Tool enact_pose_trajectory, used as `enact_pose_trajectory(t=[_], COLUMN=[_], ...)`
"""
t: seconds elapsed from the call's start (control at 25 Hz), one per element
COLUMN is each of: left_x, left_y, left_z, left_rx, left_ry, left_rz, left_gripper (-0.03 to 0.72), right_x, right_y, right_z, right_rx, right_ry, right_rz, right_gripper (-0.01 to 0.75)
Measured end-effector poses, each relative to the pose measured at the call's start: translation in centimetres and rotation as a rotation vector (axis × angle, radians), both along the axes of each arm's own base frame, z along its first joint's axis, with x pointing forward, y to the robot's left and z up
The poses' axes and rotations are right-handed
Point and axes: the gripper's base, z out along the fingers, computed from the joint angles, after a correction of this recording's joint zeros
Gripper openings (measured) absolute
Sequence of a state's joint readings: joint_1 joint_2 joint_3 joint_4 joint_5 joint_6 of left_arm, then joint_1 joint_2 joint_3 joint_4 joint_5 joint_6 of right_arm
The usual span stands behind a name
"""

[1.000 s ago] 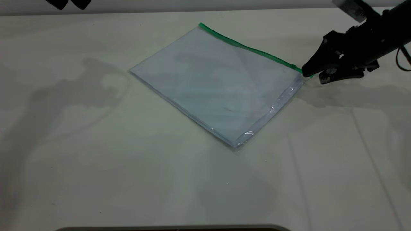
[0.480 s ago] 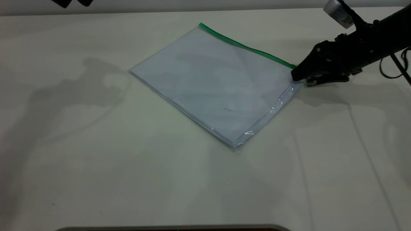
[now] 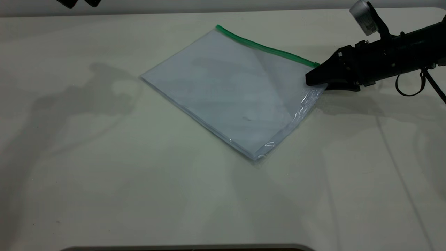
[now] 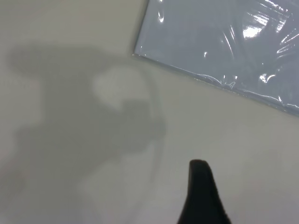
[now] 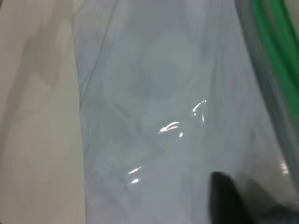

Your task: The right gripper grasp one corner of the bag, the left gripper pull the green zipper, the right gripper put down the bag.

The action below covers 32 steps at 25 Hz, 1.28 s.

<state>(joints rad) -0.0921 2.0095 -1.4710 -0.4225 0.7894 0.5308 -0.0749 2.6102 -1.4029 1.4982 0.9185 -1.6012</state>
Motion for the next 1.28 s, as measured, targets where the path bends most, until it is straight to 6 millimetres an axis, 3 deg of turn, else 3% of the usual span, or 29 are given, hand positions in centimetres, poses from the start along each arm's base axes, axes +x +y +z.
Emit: enact_pose_trajectory(t=[0.12, 0.2, 0.48, 0.64, 0.92, 1.12, 1.28], left_x=[0.0, 0.1, 0.2, 0.5, 0.5, 0.6, 0.6], left_y=[0.0, 0.0, -0.5, -1.3, -2.3, -2.4, -2.5], left_z=[0.0, 0.0, 0.2, -0.3, -2.1, -3.2, -3.2], left_rx=[0.003, 0.012, 0.015, -0.050, -0.143, -0.148, -0.161], left_ry=[-0.009, -0.031, -0.161, -0.241, -0.287, -0.293, -0.311], left_rz=[-0.010, -0.047, -0.335, -0.484, -0.663, -0.728, -0.741], left_gripper=[0.573, 0.573, 0.573, 0.573, 0.573, 0.573, 0.573], right_x=[0.1, 0.3, 2.2, 3.2, 3.4, 2.6, 2.0], right_y=[0.1, 0.3, 2.9, 6.9, 14.1, 18.7, 20.8], right_z=[0.2, 0.6, 3.2, 4.9, 7.5, 9.1, 9.9], right_rx=[0.023, 0.042, 0.077, 0.010, -0.108, -0.081, 0.012], right_ry=[-0.013, -0.034, -0.135, -0.143, -0.199, -0.283, -0.336], right_rz=[0.018, 0.054, 0.287, 0.447, 0.689, 0.784, 0.779], right_gripper=[0.078, 0.033, 0.033, 0.033, 0.033, 0.033, 0.033])
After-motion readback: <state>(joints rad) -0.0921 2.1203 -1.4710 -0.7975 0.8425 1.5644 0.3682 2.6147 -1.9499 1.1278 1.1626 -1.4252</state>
